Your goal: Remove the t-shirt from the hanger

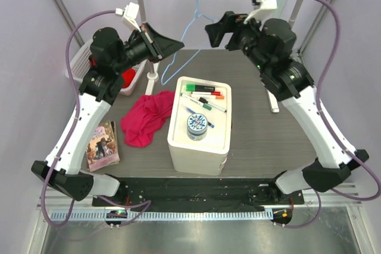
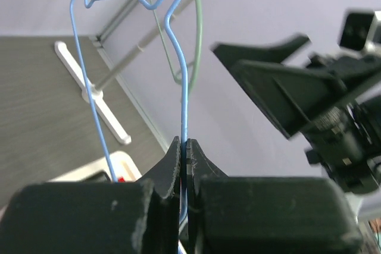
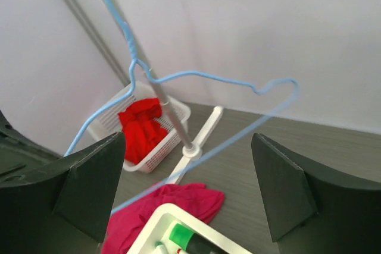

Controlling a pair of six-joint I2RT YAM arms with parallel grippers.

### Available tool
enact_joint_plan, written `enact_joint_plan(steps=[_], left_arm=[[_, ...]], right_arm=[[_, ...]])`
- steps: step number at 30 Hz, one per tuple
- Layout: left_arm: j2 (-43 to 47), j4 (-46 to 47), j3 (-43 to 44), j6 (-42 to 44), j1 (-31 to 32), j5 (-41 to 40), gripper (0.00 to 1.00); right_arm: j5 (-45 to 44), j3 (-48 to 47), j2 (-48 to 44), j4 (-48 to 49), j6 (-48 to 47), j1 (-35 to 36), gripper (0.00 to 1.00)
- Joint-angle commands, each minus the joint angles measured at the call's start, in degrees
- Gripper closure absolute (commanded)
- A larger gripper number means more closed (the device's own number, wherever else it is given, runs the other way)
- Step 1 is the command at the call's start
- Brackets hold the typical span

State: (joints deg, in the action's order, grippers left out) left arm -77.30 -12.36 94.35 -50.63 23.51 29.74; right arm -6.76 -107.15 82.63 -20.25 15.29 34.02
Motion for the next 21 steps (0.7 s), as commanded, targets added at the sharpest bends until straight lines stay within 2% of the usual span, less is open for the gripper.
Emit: enact_joint_plan(steps=[1,6,17,21], left_arm=[[-3.64,2.86,6.10,-2.28,-0.04,-6.44,1.00],[-9.61,6.55,11.55,-4.38,0.05,-5.74,1.00],[-20.87,4.36,26.32,-9.38,0.05,-8.38,1.00],[-22.81,4.54,26.59,-11.15,0.05,-9.25,1.00]], right_arm=[[-13.70,0.62,-8.97,0.04,-0.25,-0.01,0.08],[-19.60,5.64,-14.16,2.15,-3.51,0.08,0.08],[-17.67,9.06,-17.50,2.84,-4.04,0.08,0.09],[-18.28,9.86,-17.94,2.94,-4.22,0.08,0.09]])
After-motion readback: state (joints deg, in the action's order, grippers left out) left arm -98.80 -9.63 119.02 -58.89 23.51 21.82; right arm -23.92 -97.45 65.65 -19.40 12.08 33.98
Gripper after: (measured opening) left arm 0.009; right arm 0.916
